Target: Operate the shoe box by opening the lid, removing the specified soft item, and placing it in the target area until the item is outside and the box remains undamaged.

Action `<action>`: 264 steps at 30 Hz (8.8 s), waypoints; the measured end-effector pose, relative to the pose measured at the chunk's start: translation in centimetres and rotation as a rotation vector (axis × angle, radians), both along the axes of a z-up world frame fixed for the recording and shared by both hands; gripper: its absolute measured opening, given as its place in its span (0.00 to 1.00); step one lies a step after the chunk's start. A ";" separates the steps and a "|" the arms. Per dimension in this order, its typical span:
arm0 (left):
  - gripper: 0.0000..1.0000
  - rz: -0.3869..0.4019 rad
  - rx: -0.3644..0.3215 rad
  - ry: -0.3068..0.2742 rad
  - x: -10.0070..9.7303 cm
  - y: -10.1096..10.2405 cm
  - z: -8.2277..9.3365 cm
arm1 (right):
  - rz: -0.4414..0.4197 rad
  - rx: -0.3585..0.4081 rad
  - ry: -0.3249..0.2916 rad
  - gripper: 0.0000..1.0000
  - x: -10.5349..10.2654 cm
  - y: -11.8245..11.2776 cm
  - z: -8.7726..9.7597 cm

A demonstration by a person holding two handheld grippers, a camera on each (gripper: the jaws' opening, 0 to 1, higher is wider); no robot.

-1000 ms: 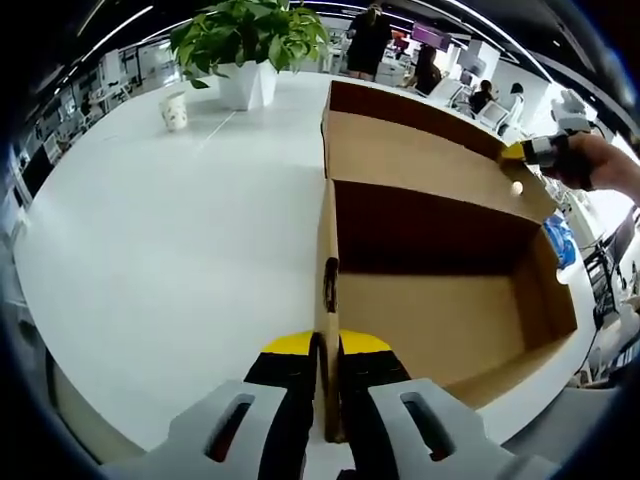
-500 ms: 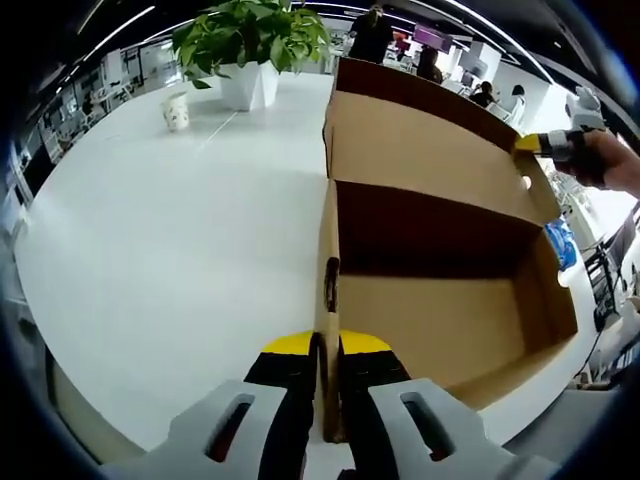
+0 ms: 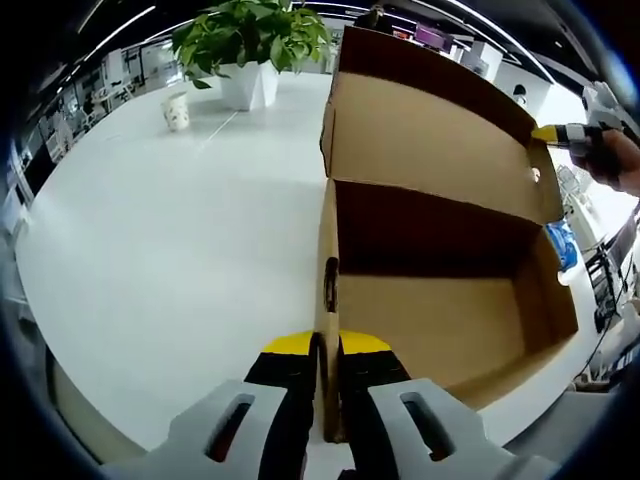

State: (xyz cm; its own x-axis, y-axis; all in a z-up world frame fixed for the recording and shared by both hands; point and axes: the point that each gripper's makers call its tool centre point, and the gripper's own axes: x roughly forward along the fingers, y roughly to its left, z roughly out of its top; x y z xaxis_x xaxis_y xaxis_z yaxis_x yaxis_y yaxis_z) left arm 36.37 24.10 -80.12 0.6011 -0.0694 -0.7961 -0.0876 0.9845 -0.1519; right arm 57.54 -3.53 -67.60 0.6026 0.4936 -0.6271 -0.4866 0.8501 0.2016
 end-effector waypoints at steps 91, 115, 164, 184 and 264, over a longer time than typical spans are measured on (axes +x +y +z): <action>0.07 0.167 -0.116 -0.048 1.9 -0.9 0.5 | 0.019 -0.070 -0.347 0.00 -10.5 -1.1 4.1; 0.11 -0.013 -0.173 -0.034 1.5 -1.5 0.6 | -0.011 -0.084 -0.383 0.00 -12.5 -1.6 2.9; 0.17 -0.113 -0.139 -0.146 0.7 -0.5 2.8 | -0.036 -0.038 -0.323 0.00 -15.8 -1.7 -0.6; 0.15 -0.168 -0.138 -0.252 0.5 -0.7 5.1 | -0.021 -0.035 -0.263 0.00 -16.8 -2.2 -2.7; 0.15 -0.250 -0.143 -0.297 -4.1 -0.8 5.9 | -0.001 -0.036 -0.161 0.00 -19.7 -2.9 -7.1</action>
